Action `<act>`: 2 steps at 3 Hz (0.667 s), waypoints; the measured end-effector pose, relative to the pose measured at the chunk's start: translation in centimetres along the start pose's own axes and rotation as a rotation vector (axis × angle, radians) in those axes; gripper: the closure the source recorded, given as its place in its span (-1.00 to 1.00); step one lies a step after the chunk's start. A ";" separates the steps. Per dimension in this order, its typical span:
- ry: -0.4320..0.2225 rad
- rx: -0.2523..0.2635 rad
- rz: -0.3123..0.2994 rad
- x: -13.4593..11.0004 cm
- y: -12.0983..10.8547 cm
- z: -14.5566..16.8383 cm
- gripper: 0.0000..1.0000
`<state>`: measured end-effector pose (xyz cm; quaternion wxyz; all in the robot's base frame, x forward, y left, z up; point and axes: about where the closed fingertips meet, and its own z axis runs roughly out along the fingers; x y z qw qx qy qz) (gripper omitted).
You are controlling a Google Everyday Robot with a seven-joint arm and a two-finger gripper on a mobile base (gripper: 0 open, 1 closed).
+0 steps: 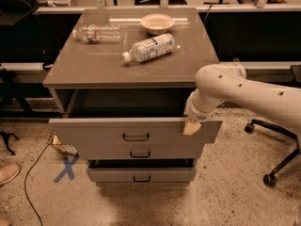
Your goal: Open top drawer
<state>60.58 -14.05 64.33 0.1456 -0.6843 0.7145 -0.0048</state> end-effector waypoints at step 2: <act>0.000 -0.006 -0.002 0.0 0.2 0.3 0.15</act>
Offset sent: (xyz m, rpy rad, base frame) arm -0.0006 0.0005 -0.0014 -0.0003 0.0027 0.0013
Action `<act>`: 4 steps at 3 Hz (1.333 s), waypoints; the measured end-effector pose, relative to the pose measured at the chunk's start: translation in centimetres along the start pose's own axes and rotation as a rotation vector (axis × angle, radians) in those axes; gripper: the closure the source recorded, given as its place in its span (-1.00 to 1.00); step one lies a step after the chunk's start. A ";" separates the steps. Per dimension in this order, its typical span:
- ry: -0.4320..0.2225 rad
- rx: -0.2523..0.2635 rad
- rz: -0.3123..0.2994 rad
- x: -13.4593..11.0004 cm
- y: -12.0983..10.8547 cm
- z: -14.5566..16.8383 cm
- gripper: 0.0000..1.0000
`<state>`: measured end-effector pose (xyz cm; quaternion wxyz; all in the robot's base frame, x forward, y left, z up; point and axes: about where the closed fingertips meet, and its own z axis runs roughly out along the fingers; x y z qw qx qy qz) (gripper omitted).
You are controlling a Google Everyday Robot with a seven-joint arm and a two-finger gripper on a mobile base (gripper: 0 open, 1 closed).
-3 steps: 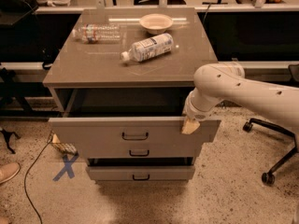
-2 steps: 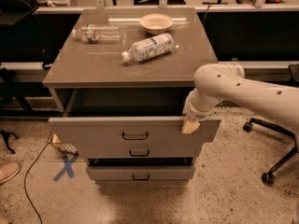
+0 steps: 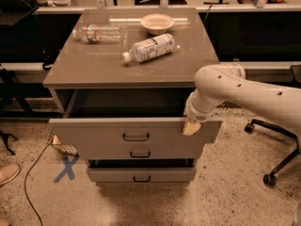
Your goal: Open top drawer
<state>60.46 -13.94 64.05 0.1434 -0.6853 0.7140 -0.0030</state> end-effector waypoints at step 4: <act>0.013 -0.019 0.000 0.0 0.7 0.4 -1.00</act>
Offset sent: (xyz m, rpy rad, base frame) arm -0.0005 0.0004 -0.0012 -0.0003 0.0023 0.0011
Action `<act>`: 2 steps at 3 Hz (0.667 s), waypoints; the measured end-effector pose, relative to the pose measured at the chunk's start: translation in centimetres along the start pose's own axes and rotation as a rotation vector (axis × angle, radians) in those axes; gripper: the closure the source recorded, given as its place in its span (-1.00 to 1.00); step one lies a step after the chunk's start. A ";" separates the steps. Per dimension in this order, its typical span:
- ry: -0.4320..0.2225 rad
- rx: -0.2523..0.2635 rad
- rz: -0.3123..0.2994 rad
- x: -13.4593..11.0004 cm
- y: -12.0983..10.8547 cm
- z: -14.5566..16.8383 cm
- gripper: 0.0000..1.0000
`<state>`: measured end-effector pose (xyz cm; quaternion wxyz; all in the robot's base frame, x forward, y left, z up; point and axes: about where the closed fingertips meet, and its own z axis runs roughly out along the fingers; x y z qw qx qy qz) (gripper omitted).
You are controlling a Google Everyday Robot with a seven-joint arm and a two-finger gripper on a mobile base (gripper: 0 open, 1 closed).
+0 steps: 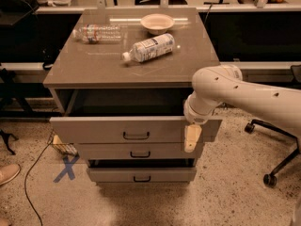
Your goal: Open top drawer
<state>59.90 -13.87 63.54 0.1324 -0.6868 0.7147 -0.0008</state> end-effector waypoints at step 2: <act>0.047 -0.037 0.119 3.1 5.8 -2.4 0.00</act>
Offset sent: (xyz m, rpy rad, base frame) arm -0.0931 -0.0513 0.0096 -0.0297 0.0873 -0.1701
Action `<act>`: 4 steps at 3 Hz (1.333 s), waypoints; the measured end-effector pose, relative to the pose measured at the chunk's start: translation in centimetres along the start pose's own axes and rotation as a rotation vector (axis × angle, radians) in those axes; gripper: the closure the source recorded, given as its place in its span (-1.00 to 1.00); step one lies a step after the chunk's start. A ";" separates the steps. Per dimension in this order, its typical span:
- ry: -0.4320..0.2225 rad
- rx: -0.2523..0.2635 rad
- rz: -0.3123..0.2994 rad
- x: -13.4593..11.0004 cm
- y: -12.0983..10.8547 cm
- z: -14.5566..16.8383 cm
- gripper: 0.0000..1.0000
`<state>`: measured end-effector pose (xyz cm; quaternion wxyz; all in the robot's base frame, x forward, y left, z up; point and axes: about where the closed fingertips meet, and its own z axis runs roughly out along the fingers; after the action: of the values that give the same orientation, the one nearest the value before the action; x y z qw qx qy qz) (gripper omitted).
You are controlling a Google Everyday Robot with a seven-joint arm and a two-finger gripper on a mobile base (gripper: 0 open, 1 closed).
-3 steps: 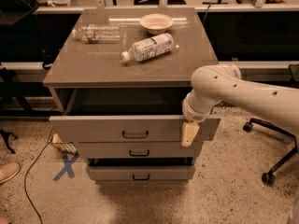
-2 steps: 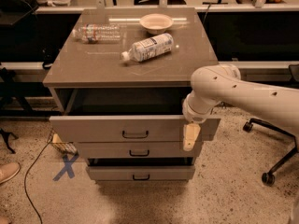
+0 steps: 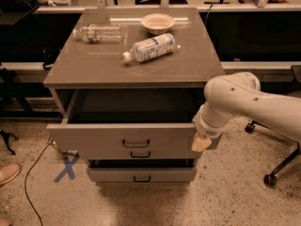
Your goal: Open top drawer
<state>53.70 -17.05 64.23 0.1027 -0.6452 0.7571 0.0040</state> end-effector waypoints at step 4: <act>-0.037 0.059 0.050 2.2 7.1 -1.6 1.00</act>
Offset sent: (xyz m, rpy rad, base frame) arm -0.1732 -0.0248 0.0301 0.0493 -0.1019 -0.1525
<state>46.24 -18.24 64.50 0.1357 -0.6227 0.7706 -0.0037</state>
